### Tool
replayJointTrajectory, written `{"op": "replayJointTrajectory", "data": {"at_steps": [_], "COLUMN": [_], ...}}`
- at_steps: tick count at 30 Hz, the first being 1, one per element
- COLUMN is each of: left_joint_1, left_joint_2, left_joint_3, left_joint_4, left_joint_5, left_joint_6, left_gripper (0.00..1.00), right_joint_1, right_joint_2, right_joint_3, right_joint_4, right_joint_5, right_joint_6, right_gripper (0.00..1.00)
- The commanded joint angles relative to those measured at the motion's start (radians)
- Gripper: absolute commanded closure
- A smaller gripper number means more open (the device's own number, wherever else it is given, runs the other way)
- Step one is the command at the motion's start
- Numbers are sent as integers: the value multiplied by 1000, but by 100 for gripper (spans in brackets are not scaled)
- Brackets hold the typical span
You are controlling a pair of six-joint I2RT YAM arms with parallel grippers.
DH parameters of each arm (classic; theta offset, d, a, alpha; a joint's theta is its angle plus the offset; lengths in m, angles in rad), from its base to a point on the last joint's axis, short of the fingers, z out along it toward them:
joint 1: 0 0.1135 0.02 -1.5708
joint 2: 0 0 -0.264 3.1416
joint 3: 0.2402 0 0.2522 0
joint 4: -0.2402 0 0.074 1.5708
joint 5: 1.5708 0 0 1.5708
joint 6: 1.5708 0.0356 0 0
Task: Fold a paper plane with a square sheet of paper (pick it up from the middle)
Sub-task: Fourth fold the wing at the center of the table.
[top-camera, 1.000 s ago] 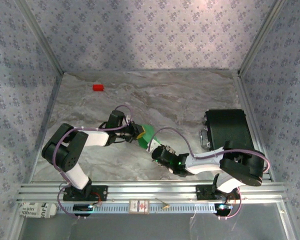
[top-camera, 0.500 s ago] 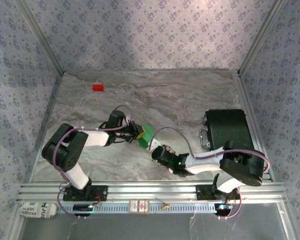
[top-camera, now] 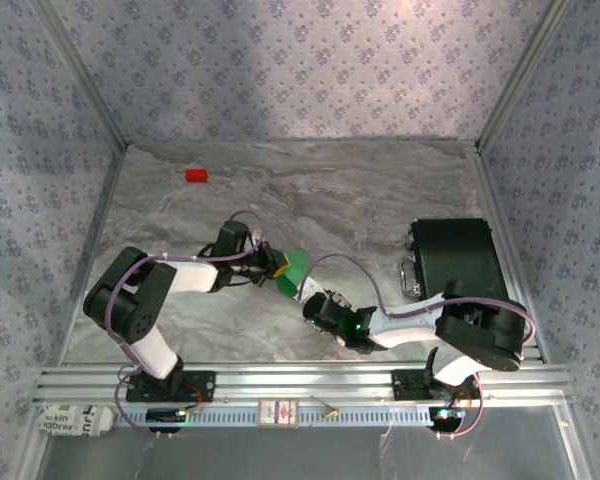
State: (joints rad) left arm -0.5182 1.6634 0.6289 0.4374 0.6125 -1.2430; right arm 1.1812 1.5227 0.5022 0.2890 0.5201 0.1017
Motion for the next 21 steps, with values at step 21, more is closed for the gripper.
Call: {"op": "replayJointTrajectory", "data": {"at_steps": [21], "left_joint_1": [-4], "left_joint_2": [-22], "left_joint_3": [2], "left_joint_4": [-14], "left_joint_5": [-7], "left_joint_6": [4], "left_gripper": [92], "right_joint_1": [-14], "right_joint_2": [-10], "right_joint_3": [12], "right_joint_4": [29], "right_joint_5": [2], "right_joint_6": [45], "right_gripper": [75]}}
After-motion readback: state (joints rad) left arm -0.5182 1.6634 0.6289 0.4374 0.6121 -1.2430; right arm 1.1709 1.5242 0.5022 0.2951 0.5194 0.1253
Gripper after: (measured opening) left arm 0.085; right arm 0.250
